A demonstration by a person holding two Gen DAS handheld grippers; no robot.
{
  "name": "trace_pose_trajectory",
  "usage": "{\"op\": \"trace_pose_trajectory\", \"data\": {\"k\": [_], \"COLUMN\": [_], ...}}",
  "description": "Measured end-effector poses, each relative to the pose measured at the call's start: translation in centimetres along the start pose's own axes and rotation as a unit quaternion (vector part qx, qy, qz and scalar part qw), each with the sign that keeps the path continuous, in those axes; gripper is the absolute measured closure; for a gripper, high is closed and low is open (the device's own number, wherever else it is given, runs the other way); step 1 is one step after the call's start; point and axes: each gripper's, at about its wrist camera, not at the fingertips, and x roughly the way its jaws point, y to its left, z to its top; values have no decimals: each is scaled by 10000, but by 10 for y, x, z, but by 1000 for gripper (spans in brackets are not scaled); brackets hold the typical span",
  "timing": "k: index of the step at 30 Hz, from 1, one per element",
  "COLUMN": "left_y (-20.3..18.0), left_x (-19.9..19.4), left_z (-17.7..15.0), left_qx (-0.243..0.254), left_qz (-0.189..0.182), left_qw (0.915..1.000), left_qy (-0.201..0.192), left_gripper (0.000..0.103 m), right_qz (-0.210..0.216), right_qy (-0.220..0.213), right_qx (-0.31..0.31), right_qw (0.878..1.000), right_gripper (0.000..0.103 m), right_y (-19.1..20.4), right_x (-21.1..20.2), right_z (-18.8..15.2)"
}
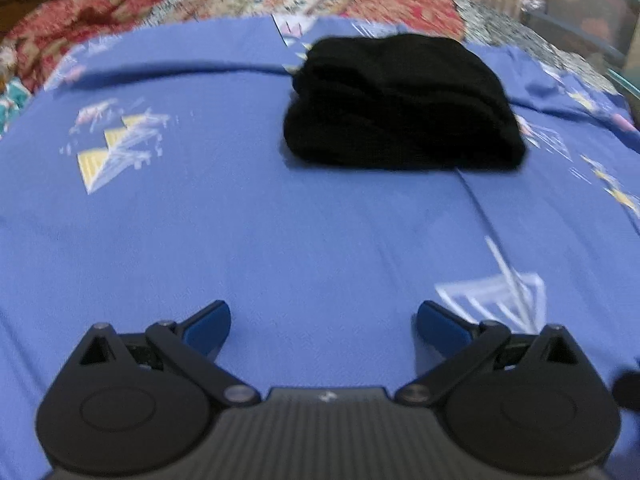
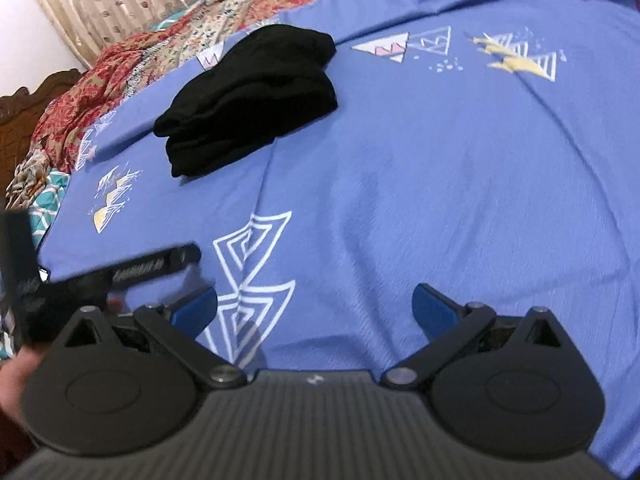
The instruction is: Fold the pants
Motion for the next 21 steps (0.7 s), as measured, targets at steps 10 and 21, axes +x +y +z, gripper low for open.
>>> {"op": "trace_pose_trajectory", "data": {"k": [10, 21], "left_y": [-8, -15], "left_x": [-55, -48], "left_z": [-39, -54], "left_qx": [25, 129], "left_qz": [223, 383], "left_qw": [9993, 9968], "left_qy": [297, 693], "left_gripper": [0, 0], "right_qz": [-521, -838], "right_qy": [151, 27], "right_qx": [-333, -563], "right_qw": [9980, 9949], "right_gripper": [0, 0], "right_y": [20, 21], "right_x": [-16, -26], "right_z": [-9, -16]}}
